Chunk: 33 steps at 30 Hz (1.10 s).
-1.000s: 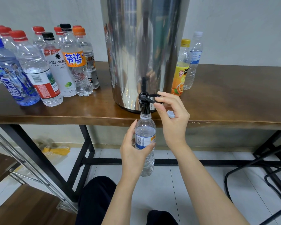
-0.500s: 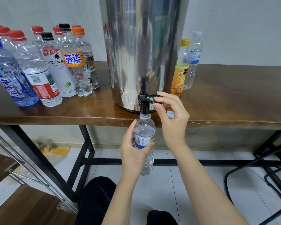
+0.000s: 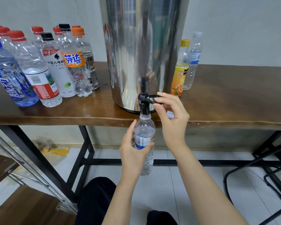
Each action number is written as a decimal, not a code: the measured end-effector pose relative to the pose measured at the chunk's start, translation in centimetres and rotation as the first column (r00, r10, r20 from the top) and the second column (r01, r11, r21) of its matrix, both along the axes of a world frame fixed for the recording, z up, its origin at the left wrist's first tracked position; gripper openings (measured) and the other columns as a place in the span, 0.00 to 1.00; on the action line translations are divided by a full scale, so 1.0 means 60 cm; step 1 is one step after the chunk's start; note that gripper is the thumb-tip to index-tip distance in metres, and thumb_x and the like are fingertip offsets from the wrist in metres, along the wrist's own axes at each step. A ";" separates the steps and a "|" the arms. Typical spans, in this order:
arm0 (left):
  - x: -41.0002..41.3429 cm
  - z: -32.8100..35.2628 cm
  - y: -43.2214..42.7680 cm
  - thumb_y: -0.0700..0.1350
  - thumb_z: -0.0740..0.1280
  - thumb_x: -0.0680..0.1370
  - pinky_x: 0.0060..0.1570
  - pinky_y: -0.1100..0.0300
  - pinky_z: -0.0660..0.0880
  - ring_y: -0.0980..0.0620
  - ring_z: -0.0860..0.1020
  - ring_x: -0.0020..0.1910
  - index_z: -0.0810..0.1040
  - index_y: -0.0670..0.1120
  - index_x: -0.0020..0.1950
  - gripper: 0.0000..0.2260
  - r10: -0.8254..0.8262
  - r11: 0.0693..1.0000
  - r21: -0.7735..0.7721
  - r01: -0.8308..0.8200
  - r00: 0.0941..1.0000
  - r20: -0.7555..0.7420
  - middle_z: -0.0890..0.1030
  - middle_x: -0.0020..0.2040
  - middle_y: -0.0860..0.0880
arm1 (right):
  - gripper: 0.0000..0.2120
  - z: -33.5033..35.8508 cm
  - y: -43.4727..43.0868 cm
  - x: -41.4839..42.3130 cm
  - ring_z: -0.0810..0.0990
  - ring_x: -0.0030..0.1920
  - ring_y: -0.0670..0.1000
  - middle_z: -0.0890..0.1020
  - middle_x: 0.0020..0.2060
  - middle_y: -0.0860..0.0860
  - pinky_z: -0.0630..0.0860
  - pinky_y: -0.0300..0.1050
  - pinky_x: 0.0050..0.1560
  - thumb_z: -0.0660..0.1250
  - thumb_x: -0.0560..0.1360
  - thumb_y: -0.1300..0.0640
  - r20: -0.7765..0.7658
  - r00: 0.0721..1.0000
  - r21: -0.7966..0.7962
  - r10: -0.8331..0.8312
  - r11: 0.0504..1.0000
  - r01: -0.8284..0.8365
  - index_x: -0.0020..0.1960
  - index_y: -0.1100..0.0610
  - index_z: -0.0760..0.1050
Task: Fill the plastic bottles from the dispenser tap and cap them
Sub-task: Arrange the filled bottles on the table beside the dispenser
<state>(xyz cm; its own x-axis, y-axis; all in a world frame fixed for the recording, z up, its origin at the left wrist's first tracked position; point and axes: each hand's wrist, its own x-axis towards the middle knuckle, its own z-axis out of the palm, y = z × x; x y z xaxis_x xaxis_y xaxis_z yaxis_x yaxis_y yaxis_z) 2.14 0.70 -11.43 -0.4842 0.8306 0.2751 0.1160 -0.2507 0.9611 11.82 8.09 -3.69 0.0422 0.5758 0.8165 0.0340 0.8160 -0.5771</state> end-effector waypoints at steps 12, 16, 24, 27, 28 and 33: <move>-0.001 -0.001 -0.002 0.36 0.80 0.67 0.65 0.48 0.75 0.53 0.74 0.69 0.68 0.66 0.69 0.41 -0.007 1.000 0.003 0.007 1.000 -0.002 0.75 0.69 0.54 | 0.06 0.000 0.000 0.001 0.80 0.55 0.43 0.81 0.53 0.48 0.75 0.37 0.52 0.70 0.76 0.61 0.003 1.000 -0.002 -0.001 1.000 0.001 0.52 0.55 0.80; -0.001 -0.002 -0.001 0.37 0.81 0.67 0.65 0.47 0.75 0.53 0.74 0.69 0.67 0.66 0.69 0.41 -0.001 1.000 0.000 0.001 1.000 -0.015 0.75 0.70 0.55 | 0.06 0.000 -0.001 0.000 0.79 0.55 0.41 0.81 0.53 0.47 0.74 0.34 0.52 0.70 0.75 0.62 0.010 1.000 -0.006 -0.009 1.000 0.009 0.51 0.54 0.80; -0.002 -0.004 -0.002 0.37 0.81 0.67 0.65 0.47 0.76 0.53 0.74 0.69 0.68 0.66 0.69 0.40 -0.012 1.000 0.001 0.012 1.000 0.001 0.75 0.70 0.54 | 0.06 0.000 -0.001 0.001 0.79 0.55 0.41 0.81 0.54 0.48 0.74 0.35 0.52 0.70 0.76 0.61 0.017 1.000 -0.010 -0.014 1.000 0.015 0.52 0.54 0.80; 0.000 -0.002 -0.003 0.35 0.80 0.67 0.65 0.48 0.76 0.54 0.74 0.68 0.68 0.65 0.69 0.40 -0.015 1.000 0.009 0.015 1.000 0.012 0.76 0.69 0.54 | 0.06 0.000 -0.002 0.000 0.79 0.54 0.41 0.81 0.54 0.47 0.74 0.35 0.52 0.70 0.76 0.61 0.015 1.000 -0.015 -0.014 1.000 0.014 0.52 0.54 0.80; 0.000 -0.001 -0.003 0.35 0.80 0.66 0.65 0.49 0.76 0.54 0.75 0.68 0.68 0.64 0.69 0.40 -0.016 1.000 0.011 0.015 1.000 0.016 0.76 0.69 0.54 | 0.06 0.001 -0.002 0.000 0.79 0.54 0.41 0.81 0.54 0.47 0.74 0.34 0.52 0.70 0.76 0.60 0.015 1.000 -0.018 -0.014 1.000 0.015 0.52 0.54 0.80; 0.002 0.001 -0.003 0.34 0.80 0.66 0.63 0.54 0.77 0.55 0.76 0.66 0.69 0.65 0.67 0.40 -0.010 1.000 0.024 0.010 1.000 0.012 0.76 0.68 0.54 | 0.05 0.005 -0.004 0.002 0.80 0.54 0.44 0.81 0.54 0.45 0.74 0.35 0.51 0.70 0.76 0.59 0.037 0.999 -0.013 -0.016 1.000 0.016 0.51 0.53 0.80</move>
<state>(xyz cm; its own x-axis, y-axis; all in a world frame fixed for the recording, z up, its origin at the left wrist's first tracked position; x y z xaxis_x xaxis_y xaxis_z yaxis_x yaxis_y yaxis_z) 2.27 0.50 -11.37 -0.4794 0.8287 0.2888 0.1018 -0.2744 0.9562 11.96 7.87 -3.39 0.0214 0.5858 0.8102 0.0682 0.8076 -0.5857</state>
